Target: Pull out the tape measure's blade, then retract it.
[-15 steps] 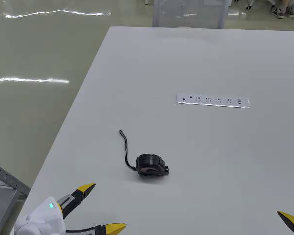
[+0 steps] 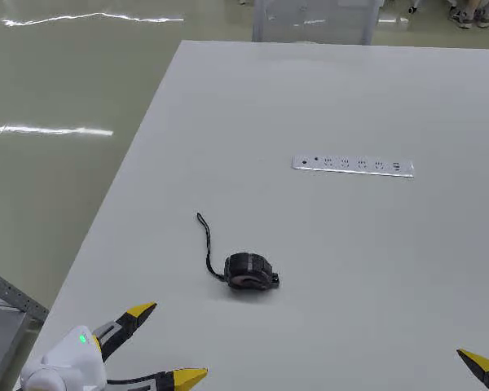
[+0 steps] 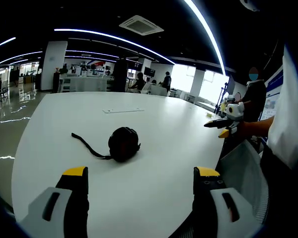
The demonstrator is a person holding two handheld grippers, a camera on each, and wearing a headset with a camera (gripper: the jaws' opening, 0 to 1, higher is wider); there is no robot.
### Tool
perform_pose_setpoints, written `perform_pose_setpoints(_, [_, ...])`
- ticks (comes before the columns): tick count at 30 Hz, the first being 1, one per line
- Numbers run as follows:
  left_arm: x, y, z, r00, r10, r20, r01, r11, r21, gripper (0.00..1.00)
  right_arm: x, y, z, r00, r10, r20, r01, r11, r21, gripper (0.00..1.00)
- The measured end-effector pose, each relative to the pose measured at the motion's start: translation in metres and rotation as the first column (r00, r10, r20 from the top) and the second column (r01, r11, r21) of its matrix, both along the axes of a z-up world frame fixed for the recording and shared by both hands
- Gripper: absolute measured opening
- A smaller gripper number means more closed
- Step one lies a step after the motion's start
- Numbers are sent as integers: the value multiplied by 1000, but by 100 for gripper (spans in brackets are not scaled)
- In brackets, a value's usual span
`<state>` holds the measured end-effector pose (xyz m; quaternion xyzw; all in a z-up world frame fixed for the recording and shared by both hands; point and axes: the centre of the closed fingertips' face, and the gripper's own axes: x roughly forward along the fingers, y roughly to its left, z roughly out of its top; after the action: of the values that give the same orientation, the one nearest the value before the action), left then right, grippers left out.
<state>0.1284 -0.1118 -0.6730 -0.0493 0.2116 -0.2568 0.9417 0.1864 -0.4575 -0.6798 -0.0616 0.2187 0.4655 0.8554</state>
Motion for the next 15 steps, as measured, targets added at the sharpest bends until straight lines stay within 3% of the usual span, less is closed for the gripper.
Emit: perform_pose_setpoints(15, [-1, 0, 0, 1000, -2, -2, 2, 1000, -1, 85, -1, 0, 1, 1000, 1, 2, -1, 1000, 1, 77])
